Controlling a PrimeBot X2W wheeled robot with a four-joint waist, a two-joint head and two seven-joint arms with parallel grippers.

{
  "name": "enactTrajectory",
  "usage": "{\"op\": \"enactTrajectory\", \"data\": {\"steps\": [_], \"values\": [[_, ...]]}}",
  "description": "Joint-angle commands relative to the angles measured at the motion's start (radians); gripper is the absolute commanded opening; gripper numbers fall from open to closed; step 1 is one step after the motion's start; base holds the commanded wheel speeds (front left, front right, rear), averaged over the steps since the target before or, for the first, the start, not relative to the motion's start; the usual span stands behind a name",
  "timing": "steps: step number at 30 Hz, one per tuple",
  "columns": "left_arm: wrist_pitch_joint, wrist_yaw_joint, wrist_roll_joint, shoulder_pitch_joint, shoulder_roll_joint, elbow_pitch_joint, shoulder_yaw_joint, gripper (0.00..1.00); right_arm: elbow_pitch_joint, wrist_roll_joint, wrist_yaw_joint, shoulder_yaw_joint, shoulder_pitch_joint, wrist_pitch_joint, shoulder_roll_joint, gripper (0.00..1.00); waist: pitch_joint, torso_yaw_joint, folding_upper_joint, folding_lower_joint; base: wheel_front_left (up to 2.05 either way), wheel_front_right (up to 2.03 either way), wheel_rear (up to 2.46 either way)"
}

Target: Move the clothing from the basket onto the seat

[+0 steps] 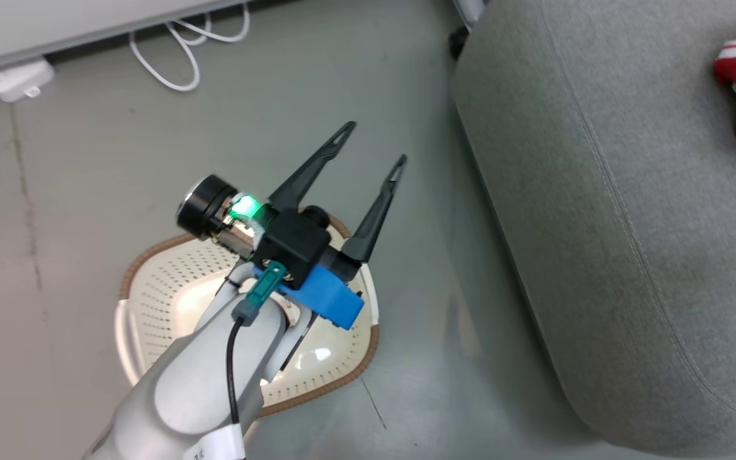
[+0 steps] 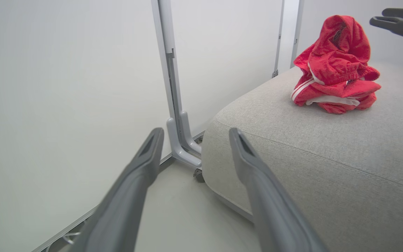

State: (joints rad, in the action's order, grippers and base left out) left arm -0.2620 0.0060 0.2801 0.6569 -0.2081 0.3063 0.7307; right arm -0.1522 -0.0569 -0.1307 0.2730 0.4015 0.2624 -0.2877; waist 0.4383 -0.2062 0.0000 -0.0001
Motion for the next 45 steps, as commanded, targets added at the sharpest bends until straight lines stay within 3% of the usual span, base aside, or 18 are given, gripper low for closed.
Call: {"op": "enactTrajectory", "data": {"steps": [1,14,24,45], "values": [[-0.004,0.01,-0.007,-0.026,-0.001,-0.009,-0.021,1.0,0.004,-0.001,0.0,-0.018,-0.021,0.004,0.01,1.0,-0.054,0.051,0.0,0.0001,0.0,0.0,0.0],[-0.004,0.047,-0.057,-0.238,0.019,-0.066,-0.28,1.0,-0.004,-0.003,0.0,-0.232,-0.067,0.004,0.078,1.0,-0.205,0.175,0.0,0.0001,0.0,0.0,0.0],[-0.004,0.038,-0.097,-0.385,0.067,-0.108,-0.447,1.0,-0.009,-0.026,0.0,-0.297,-0.134,0.004,0.137,1.0,-0.299,0.241,0.0,0.0001,0.0,0.0,0.0],[-0.004,-0.077,-0.147,-0.588,0.141,-0.112,-0.611,1.0,-0.03,-0.063,0.0,-0.252,-0.355,0.004,0.219,1.0,-0.435,0.32,0.0,0.0001,0.0,0.0,0.0]]}}
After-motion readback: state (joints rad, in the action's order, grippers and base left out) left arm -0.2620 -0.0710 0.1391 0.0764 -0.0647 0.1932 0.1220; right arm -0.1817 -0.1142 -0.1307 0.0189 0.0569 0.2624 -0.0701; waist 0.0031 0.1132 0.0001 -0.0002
